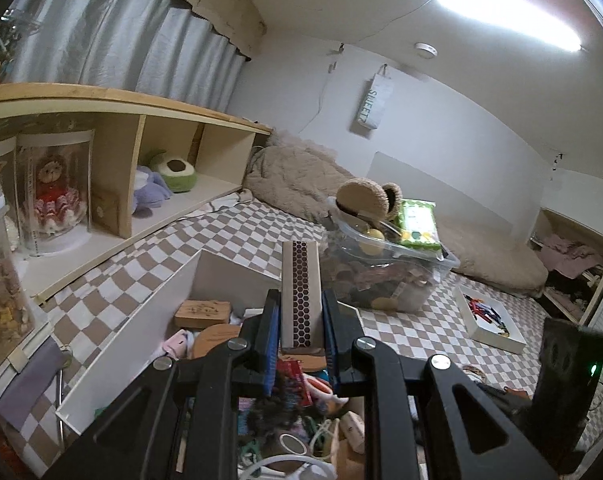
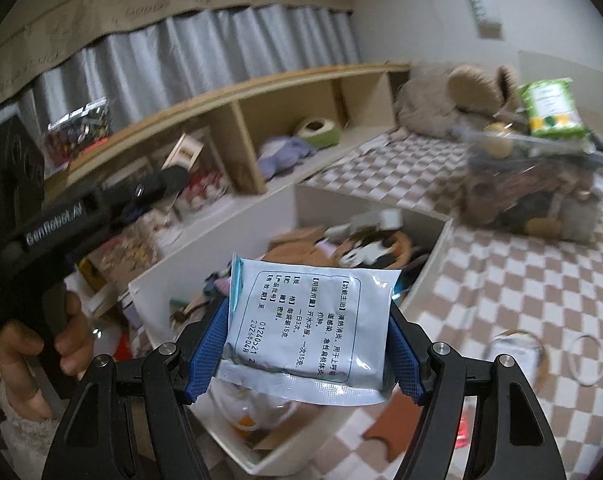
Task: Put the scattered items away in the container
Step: 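Lift and carry the sachet with the right tool while the left tool carries the matchbox to the box, then open the right tool over the box while the left tool releases the matchbox inside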
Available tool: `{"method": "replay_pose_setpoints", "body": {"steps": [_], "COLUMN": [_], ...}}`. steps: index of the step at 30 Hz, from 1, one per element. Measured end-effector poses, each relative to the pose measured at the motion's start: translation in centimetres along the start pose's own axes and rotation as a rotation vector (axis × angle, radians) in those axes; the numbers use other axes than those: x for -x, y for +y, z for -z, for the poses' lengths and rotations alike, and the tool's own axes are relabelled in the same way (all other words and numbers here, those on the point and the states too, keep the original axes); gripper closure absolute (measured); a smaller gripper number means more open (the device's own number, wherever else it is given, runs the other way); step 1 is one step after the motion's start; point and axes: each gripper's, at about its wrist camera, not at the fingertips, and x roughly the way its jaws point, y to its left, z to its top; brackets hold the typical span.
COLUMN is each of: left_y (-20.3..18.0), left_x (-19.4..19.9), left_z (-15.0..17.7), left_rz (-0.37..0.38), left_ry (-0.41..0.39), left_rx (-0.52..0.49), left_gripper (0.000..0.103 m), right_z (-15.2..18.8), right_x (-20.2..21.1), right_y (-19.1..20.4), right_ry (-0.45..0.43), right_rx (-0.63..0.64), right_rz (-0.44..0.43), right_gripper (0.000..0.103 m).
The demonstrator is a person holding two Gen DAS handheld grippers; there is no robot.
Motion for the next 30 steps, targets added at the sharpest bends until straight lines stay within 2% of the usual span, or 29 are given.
{"method": "replay_pose_setpoints", "body": {"steps": [13,16,17,19,22,30], "left_y": [2.3,2.7,2.8,2.9,2.8,2.6], "left_x": [-0.4,-0.5,-0.5,-0.6,-0.7,-0.9], "left_z": [0.2,0.3,0.3,0.4,0.6,1.8], "left_rz": [-0.024,-0.028,-0.029,-0.030,-0.032,-0.065], "left_ry": [0.021,0.028,0.029,0.035,0.048,0.089], "left_rx": [0.033,0.036,0.036,0.036,0.029,-0.018], "left_gripper": [0.083,0.083,0.083,0.083,0.083,0.083], "right_z": [1.3,1.5,1.6,1.7,1.7,1.5], "right_x": [-4.5,-5.3,-5.5,-5.6,-5.4,-4.0], "right_y": [2.6,2.9,3.0,3.0,3.0,2.0], "right_ry": [0.111,0.143,0.150,0.149,0.149,0.122], "right_rx": [0.012,0.021,0.024,0.021,0.020,-0.034], "right_rz": [-0.048,-0.073,-0.074,-0.080,-0.061,-0.073], "right_gripper": [0.029,0.022,0.015,0.014,0.005,0.004]}}
